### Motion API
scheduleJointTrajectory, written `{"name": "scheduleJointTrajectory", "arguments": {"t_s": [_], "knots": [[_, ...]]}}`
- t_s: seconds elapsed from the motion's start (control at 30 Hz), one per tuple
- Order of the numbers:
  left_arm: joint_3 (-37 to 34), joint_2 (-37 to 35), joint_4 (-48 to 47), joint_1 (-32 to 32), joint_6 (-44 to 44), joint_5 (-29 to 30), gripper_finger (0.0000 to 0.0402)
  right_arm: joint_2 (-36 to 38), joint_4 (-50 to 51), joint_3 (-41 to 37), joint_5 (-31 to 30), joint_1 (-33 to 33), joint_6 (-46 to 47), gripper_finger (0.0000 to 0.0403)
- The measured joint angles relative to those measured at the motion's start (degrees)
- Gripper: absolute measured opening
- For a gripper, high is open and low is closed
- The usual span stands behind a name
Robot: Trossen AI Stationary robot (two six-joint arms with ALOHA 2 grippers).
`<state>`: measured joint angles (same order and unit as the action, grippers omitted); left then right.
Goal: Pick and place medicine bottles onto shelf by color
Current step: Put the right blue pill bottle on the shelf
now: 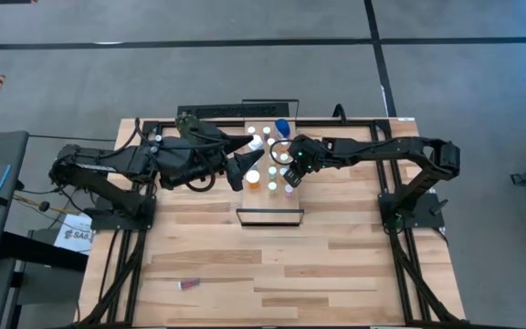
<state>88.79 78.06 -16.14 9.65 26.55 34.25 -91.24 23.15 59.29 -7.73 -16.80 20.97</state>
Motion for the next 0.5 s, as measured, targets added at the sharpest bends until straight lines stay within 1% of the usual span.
{"name": "scheduleJointTrajectory", "arguments": {"t_s": [0.2,0.3,0.5], "knots": [[0.0,0.0,0.0,0.0,0.0,0.0,0.0265,0.0,-0.3,-0.2,-0.1,0.0,-0.7,0.0123],[0.0,0.0,0.0,0.0,0.0,0.0,0.0265,0.0,-2.6,-1.8,-0.1,0.3,-1.4,0.0123],[0.0,0.0,0.0,0.0,0.0,0.0,0.0265,0.0,-3.0,-2.5,-0.1,0.3,-1.6,0.0123]]}}
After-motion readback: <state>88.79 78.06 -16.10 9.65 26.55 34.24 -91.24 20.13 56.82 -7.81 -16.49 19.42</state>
